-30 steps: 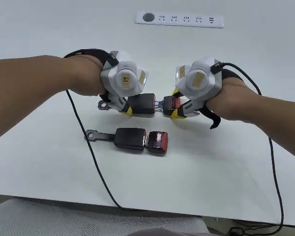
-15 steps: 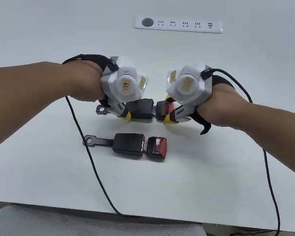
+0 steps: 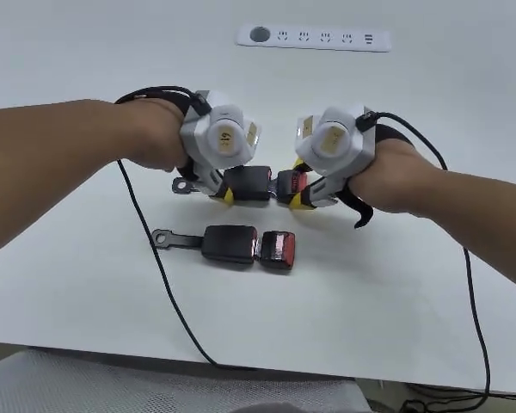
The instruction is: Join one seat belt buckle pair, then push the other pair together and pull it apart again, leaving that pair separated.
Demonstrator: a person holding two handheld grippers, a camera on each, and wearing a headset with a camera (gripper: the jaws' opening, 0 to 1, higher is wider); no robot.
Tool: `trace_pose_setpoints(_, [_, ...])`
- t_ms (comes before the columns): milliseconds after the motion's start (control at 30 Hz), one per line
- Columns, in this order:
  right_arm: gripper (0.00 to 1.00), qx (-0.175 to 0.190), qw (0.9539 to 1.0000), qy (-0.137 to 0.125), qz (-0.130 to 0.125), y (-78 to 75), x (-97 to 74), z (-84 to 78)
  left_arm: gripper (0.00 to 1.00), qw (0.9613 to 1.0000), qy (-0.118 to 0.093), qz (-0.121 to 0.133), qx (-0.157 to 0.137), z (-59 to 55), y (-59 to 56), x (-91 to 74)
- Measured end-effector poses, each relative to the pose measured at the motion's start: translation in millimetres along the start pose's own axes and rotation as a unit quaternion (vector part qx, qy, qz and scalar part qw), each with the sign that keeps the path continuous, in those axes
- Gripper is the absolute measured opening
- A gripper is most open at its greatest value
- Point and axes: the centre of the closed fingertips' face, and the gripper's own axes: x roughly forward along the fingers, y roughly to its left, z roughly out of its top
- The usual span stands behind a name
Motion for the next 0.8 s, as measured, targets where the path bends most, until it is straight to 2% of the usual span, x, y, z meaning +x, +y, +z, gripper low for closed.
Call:
trace_pose_setpoints(167, [0.33,0.005,1.0000,0.000,0.002,-0.6,-6.6,-12.8,0.33,1.0000,-0.002,0.000,-0.001,-0.9,-1.0,-0.3])
trace_pose_setpoints(267, [0.34,0.009,0.9999,-0.013,0.004,0.6,-8.5,-14.8,0.32,1.0000,-0.006,-0.001,0.003,-0.5,-1.5,-0.3])
trace_pose_setpoints(433, [0.34,0.005,1.0000,-0.002,0.000,1.0,-12.0,-21.8,0.33,1.0000,-0.001,-0.003,0.006,0.0,-1.3,-0.1])
trace_pose_setpoints(667, [0.35,0.009,0.9999,0.010,-0.002,2.0,-24.0,-46.1,0.33,0.9999,0.008,-0.006,0.011,0.3,-0.4,1.1])
trace_pose_setpoints(800, [0.35,0.014,0.9997,0.019,-0.008,2.7,-35.6,-67.1,0.33,0.9999,0.008,-0.003,0.011,0.9,-0.9,0.6])
